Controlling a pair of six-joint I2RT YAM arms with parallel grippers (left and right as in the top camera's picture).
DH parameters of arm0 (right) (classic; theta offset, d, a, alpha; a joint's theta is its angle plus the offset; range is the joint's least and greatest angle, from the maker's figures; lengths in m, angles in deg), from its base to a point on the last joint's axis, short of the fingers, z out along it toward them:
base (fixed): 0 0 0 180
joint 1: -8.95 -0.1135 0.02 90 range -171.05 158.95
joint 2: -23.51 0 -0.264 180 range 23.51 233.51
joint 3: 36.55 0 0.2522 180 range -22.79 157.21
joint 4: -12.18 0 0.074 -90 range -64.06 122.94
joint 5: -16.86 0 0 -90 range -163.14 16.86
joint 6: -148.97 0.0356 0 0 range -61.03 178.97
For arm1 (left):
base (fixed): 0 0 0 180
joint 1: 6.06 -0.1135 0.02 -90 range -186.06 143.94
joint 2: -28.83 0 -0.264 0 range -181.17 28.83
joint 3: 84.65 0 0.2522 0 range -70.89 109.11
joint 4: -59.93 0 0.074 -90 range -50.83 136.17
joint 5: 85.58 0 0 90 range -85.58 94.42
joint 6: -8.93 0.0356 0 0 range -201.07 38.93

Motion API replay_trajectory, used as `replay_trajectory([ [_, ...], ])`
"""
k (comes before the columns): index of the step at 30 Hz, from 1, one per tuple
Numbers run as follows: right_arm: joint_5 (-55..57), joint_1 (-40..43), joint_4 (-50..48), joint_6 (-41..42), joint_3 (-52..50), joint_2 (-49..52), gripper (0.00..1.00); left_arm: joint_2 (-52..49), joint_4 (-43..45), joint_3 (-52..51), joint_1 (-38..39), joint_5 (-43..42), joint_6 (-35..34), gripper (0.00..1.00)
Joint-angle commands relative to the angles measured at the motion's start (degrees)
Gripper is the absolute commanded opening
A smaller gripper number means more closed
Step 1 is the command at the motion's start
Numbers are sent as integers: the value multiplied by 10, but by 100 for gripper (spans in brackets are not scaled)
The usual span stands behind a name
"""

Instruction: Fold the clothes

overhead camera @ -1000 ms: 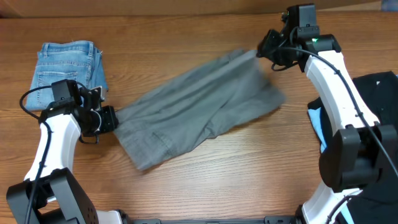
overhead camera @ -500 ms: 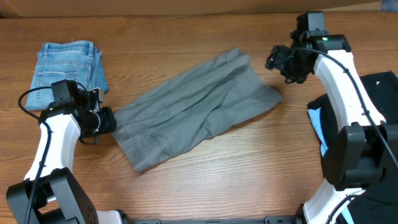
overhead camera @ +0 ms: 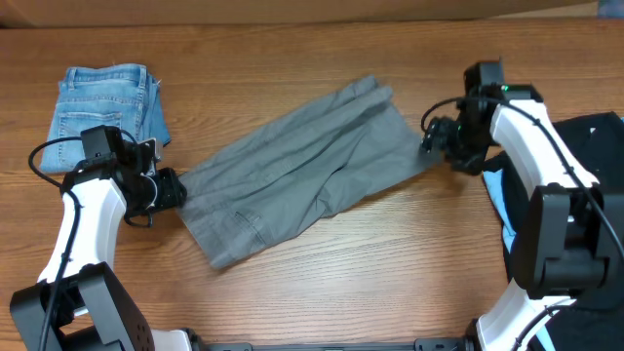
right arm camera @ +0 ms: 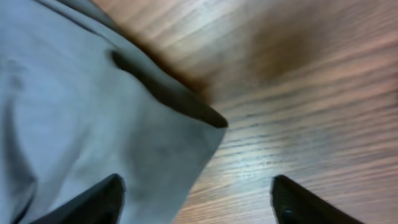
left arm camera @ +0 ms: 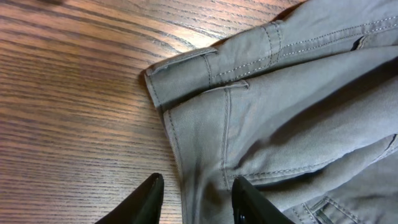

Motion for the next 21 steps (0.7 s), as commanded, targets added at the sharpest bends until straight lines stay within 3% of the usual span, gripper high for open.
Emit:
replay_trajectory([
  [1,-48,4,-45,-4,-39,-2,88,-5,-1,1,-5,-14,-5,41],
  [6,-157,3,-147,-28,-74,-2,87,-5,-6,5,-5,-18,-5,41],
  [8,-171,3,-160,-28,-75,-2,65,-5,-15,13,-5,-19,-5,40],
  [10,-167,4,-155,-28,-75,-2,19,-5,-27,27,-5,-20,-5,40],
  [12,-155,6,-128,-28,-75,-2,4,-5,-42,47,-5,-23,-5,40],
  [18,-60,6,17,-1,-74,-31,4,-5,-98,119,0,-82,14,43],
  [19,-41,4,44,16,-74,-40,9,-5,-102,125,3,-95,15,43],
  [21,0,3,84,58,-74,-57,32,-5,-107,132,9,-115,15,44],
])
